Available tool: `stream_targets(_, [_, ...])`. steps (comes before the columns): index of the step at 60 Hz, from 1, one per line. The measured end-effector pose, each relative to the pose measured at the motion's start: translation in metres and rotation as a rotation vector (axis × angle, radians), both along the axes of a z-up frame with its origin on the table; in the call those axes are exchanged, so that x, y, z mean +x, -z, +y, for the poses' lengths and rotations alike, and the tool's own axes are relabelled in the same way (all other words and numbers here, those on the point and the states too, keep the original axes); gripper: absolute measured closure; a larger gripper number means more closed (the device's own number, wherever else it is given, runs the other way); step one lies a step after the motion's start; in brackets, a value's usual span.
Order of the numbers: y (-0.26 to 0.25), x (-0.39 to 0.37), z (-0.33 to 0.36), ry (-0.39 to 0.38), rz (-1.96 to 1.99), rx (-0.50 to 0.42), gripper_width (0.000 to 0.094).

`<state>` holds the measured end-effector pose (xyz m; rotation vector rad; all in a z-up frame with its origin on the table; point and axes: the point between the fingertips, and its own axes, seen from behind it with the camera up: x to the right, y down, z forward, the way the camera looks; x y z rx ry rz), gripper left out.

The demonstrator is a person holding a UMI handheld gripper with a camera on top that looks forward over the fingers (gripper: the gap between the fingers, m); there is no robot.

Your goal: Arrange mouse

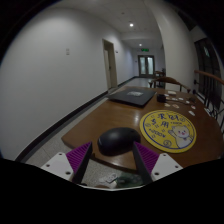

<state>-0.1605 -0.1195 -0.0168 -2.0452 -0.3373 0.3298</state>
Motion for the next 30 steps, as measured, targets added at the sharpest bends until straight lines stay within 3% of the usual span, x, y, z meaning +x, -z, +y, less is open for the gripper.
stream_targets(7, [0.002, -0.012, 0.032, 0.060, 0.004, -0.012, 0.0115])
stream_targets(14, [0.008, -0.017, 0.064, 0.114, -0.100, 0.036, 0.0189])
stream_targets(17, [0.007, -0.024, 0.069, 0.090, -0.079, 0.066, 0.0423])
stream_targets(19, [0.005, -0.019, 0.071, 0.093, -0.073, 0.087, 0.0430])
stream_targets(23, [0.006, -0.030, 0.072, 0.083, -0.103, 0.094, 0.0550])
stream_targets(30, [-0.007, -0.038, 0.074, -0.035, -0.046, 0.040, 0.0590])
